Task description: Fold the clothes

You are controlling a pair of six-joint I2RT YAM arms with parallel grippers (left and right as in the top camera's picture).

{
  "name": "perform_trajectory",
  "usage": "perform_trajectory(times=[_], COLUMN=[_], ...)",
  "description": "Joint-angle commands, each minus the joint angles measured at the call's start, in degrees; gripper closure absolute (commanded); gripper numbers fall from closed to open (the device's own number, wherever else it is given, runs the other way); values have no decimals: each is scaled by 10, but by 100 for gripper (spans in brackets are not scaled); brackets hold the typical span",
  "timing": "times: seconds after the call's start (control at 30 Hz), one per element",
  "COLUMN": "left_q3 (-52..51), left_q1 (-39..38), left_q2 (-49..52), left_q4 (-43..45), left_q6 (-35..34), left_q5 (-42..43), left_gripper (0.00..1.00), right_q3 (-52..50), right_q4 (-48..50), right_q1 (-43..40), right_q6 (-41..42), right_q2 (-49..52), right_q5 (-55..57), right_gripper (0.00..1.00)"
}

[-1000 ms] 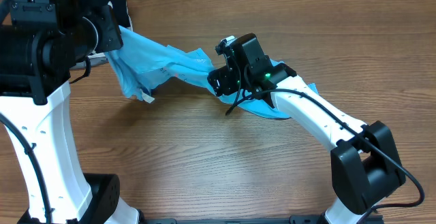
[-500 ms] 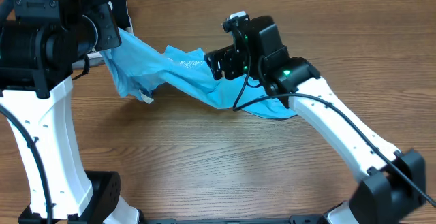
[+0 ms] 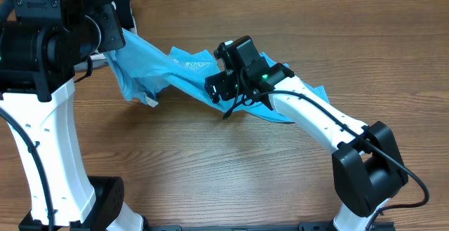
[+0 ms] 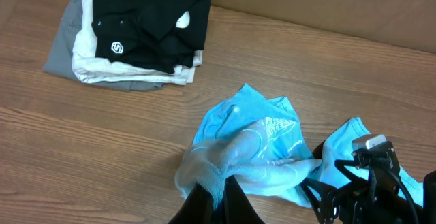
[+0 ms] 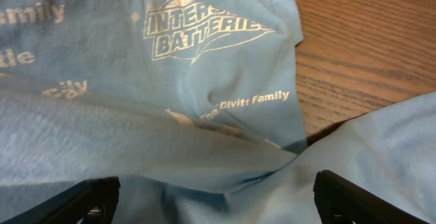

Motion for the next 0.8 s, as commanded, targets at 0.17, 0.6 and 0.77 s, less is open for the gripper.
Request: perform_trajectory(times=[0.17,0.6,0.77], left_q3=[10,10,10], left_q1=[1,1,1], left_q2=[2,-5,-14], left_q4=[1,1,1], left_q6=[-4,10,10], left_q5=[5,67,67], left_gripper=[94,95,95], right_q3=[0,-2,-2], right_q4=[5,75,86], right_q1=[15,16,4], right_q6=[-6,2,4], right_q2=[1,72,72], right_q5=[5,105,153], right_gripper=[3,2,4])
